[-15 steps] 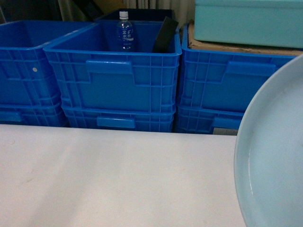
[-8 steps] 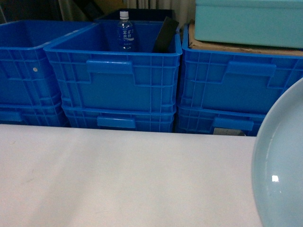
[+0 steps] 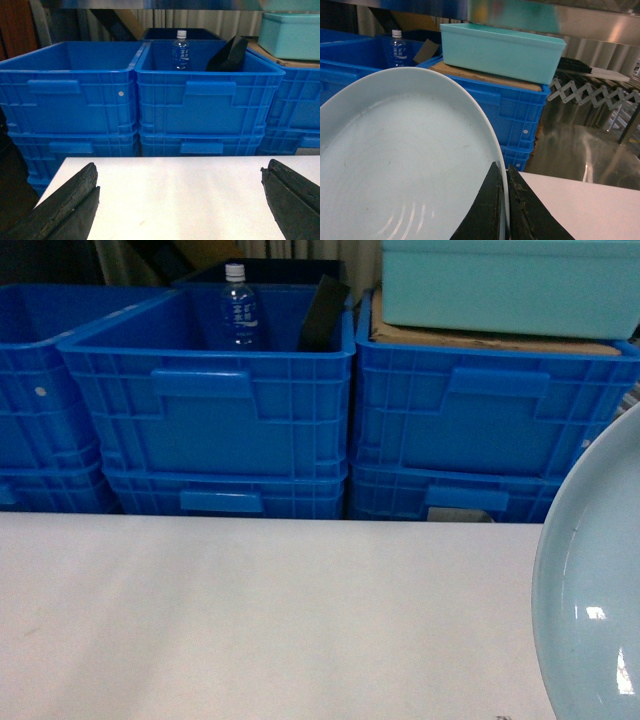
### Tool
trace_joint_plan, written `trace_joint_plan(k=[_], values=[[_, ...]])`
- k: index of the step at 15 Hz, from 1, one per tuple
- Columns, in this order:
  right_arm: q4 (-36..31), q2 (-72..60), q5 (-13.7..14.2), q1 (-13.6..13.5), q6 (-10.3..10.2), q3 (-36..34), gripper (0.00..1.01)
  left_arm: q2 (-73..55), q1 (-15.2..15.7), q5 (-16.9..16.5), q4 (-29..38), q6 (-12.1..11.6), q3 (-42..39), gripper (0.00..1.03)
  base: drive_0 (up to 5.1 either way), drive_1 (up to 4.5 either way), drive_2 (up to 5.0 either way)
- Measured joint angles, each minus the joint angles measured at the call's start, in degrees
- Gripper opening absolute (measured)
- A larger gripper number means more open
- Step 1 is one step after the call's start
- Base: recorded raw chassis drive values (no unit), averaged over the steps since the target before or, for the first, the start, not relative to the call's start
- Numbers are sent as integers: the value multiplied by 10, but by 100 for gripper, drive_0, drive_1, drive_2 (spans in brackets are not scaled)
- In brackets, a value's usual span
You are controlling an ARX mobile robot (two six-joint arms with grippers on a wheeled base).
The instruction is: Place blue tray on left shelf second layer neatly
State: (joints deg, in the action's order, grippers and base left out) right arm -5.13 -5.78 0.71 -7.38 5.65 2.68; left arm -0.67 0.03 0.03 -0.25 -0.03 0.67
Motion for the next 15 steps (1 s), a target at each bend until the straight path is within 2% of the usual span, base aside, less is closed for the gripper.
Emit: trace_joint_plan(k=[15], values=[[1,-1,0,0,0,0,2,0,0,1,-3,0,0,98,-135,-135,-135]])
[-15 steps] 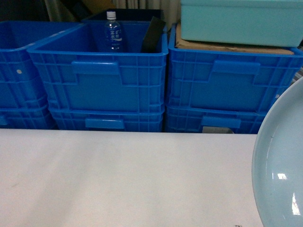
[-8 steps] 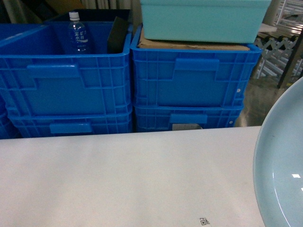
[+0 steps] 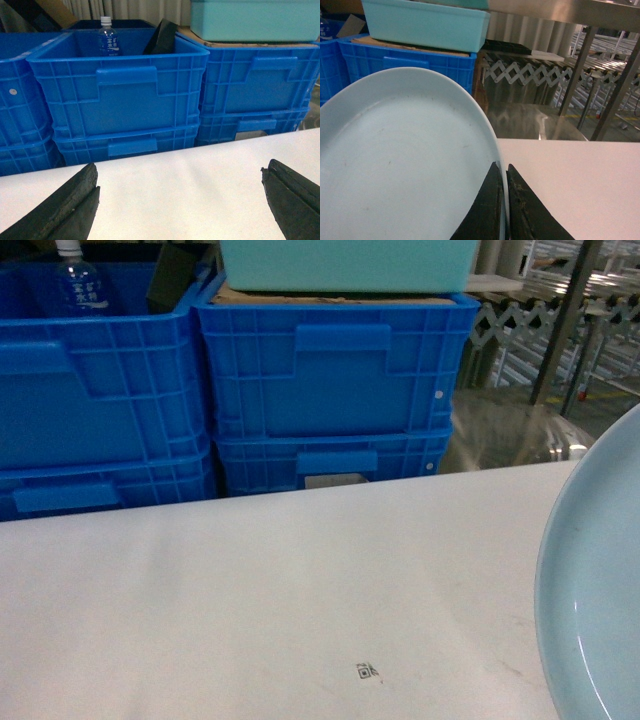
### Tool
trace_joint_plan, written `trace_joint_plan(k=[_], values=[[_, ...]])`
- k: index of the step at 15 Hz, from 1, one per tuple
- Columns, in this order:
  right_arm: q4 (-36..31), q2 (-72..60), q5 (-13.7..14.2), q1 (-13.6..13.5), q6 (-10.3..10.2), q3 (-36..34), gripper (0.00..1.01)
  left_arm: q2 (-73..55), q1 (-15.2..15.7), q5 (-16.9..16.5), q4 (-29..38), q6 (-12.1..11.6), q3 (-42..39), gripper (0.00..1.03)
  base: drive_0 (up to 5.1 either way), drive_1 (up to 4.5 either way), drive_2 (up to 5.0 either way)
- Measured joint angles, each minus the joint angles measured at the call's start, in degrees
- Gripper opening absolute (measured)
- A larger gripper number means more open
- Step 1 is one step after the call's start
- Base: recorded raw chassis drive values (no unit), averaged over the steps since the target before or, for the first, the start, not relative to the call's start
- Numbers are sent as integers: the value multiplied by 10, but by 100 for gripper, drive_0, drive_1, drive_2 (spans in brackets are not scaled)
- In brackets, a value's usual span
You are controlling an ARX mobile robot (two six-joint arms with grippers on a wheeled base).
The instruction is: Place blue tray on left shelf second layer neatly
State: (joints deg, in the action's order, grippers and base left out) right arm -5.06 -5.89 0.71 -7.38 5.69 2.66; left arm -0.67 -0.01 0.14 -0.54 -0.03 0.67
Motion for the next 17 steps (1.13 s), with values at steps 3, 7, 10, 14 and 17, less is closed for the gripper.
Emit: trace_joint_plan(k=[3,7,10,14,17], values=[[1,1,0,0,0,-1,2,0,0,-3,1,0,0,98,-79,-79,-79],[-1,1,1,3,2,-1,2,0,0,-1,2,0,0,98,0,0,0],[-1,1,0,3,2,-1,2,0,0,-1,3,0,0,98,0,0,0],[1,1,0,3,2,-2,2,0,0,-1,1,0,0,98,0,0,0],[-3,0,1,3,2,-2,2,0,0,-2,5,0,0,98,0,0,0]])
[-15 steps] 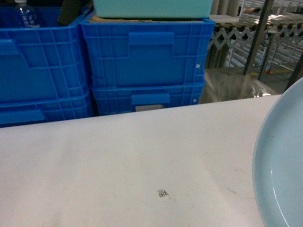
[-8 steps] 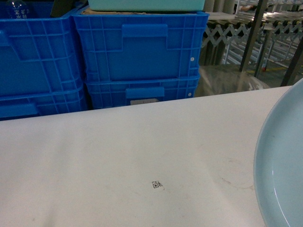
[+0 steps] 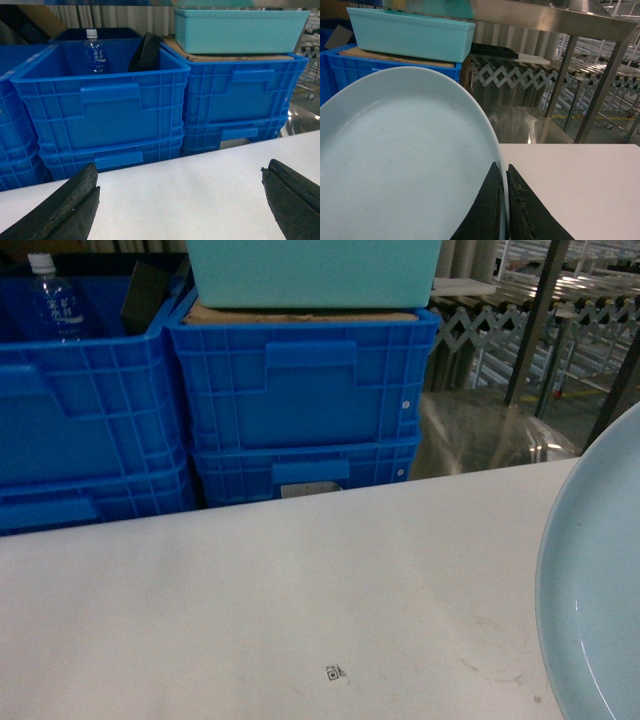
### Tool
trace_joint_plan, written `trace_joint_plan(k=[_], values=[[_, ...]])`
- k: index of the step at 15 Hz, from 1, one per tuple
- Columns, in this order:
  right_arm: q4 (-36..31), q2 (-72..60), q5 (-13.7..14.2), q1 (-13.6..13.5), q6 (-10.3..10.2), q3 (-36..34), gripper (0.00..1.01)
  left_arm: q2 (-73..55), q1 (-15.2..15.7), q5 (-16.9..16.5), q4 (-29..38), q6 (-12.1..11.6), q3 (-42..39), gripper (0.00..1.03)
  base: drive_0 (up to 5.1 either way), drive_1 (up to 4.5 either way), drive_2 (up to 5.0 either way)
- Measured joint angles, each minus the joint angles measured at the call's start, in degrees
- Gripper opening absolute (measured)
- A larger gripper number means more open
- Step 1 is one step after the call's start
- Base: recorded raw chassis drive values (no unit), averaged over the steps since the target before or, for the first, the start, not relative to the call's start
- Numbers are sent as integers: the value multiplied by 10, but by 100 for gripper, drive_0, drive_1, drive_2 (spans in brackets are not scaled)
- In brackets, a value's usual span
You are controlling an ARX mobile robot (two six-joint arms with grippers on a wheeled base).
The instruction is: Place blue tray on left shelf second layer neatly
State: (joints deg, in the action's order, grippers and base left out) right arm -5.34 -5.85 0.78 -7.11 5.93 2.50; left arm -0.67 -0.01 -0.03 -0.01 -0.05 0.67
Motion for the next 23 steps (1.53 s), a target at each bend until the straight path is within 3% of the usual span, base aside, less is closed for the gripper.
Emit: trace_joint_plan(k=[9,23], values=[[2,0,0,0,0,0,2,0,0,1,-2,0,0,98,-7,-7,-7],[2,0,0,0,0,0,2,0,0,1,-2,0,0,98,-163,-163,-163]])
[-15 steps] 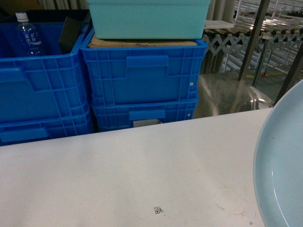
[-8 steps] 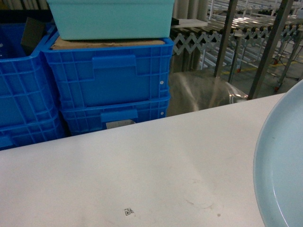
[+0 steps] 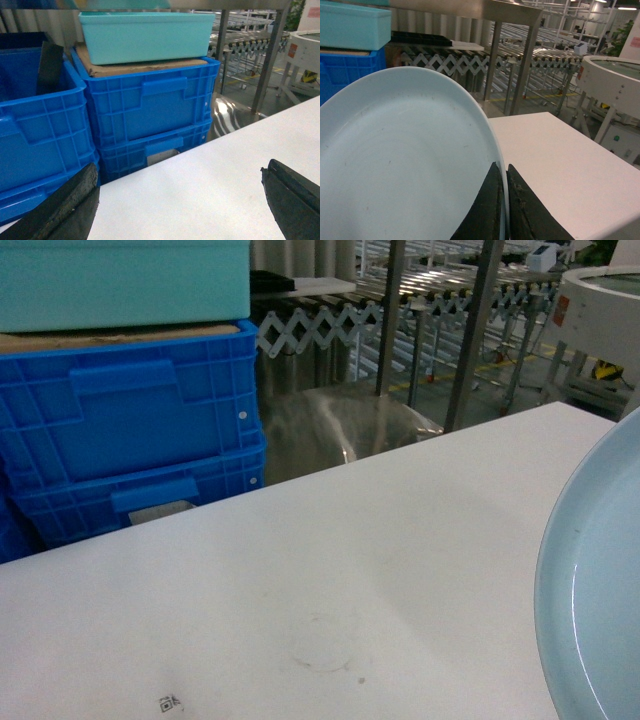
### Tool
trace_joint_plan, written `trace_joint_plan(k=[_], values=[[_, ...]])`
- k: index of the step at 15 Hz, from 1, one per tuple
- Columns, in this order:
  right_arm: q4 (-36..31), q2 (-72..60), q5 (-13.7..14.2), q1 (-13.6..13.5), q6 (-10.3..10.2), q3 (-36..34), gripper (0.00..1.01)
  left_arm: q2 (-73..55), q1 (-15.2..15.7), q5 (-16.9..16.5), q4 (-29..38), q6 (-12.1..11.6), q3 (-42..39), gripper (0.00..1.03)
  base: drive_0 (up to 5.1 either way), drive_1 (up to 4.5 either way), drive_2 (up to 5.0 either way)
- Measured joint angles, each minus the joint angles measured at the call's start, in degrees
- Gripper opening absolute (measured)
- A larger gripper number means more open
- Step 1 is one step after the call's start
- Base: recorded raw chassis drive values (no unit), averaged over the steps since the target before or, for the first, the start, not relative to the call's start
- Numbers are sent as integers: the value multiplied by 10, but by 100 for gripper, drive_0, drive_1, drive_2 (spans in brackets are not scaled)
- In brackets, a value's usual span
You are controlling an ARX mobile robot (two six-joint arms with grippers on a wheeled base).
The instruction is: Place blue tray on left shelf second layer neatly
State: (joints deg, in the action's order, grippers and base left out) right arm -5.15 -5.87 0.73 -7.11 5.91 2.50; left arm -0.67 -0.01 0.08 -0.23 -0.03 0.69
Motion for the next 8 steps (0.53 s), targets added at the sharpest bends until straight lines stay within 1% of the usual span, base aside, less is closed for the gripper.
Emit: trace_joint_plan(k=[8], values=[[0,0,0,0,0,0,2,0,0,0,0,0,0,98,-162,-162,-162]])
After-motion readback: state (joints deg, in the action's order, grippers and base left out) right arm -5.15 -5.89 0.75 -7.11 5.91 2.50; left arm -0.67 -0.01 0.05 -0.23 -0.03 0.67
